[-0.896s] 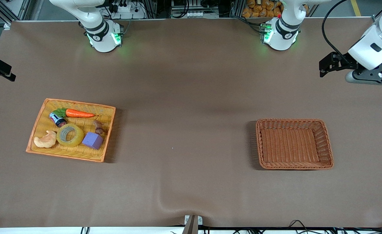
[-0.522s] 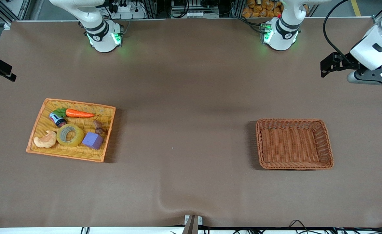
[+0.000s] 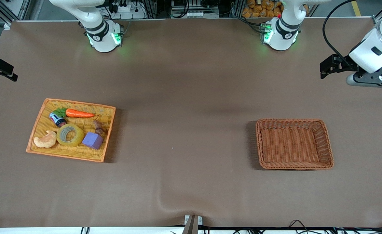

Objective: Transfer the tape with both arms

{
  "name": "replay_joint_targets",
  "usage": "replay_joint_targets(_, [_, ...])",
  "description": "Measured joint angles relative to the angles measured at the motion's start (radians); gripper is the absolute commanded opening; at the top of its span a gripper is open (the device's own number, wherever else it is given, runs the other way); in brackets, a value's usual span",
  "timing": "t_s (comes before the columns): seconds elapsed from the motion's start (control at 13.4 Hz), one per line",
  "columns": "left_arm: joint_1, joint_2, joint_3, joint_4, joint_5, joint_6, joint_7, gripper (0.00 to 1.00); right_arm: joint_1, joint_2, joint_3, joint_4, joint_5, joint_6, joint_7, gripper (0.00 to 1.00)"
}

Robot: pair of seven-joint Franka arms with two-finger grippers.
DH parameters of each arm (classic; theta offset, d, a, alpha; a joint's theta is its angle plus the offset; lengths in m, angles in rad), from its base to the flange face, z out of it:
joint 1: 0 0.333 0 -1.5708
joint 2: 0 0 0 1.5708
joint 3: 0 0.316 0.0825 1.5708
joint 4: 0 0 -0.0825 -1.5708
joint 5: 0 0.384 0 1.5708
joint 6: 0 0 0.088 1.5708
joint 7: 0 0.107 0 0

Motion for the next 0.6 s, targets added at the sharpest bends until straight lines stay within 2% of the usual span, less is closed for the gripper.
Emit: replay_joint_targets(0.6, [-0.013,0.028,-0.004,0.0,0.057,0.0,0.0,1.0,0.001,0.0,0.001,-0.006,0.0,0.0,0.0,1.0])
